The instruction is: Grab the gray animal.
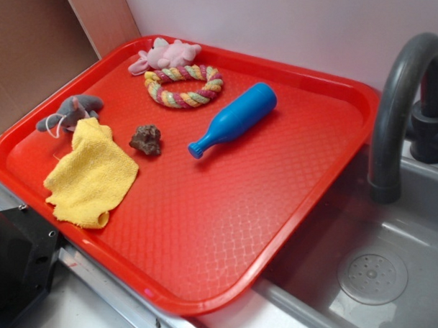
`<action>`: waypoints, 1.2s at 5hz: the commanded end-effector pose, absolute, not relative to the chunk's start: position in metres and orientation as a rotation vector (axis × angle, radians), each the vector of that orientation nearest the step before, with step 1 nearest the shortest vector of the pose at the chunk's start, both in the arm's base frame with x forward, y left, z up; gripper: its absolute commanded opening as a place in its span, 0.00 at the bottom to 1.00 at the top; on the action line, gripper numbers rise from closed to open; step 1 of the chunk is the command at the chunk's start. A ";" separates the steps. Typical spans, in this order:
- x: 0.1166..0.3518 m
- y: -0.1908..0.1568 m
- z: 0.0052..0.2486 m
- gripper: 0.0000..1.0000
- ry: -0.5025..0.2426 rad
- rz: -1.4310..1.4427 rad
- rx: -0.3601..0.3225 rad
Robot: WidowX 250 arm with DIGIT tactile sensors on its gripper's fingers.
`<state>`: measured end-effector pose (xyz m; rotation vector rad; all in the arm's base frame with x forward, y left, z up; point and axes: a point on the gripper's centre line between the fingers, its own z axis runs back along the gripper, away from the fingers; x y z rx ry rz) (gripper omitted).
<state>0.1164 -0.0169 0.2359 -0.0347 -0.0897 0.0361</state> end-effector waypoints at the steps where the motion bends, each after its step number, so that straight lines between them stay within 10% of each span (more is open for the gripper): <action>1: 0.116 -0.017 0.236 1.00 -0.090 0.036 -0.035; 3: 0.127 0.027 0.212 1.00 -0.250 0.538 -0.264; 6: 0.158 0.104 0.138 1.00 -0.291 1.284 -0.118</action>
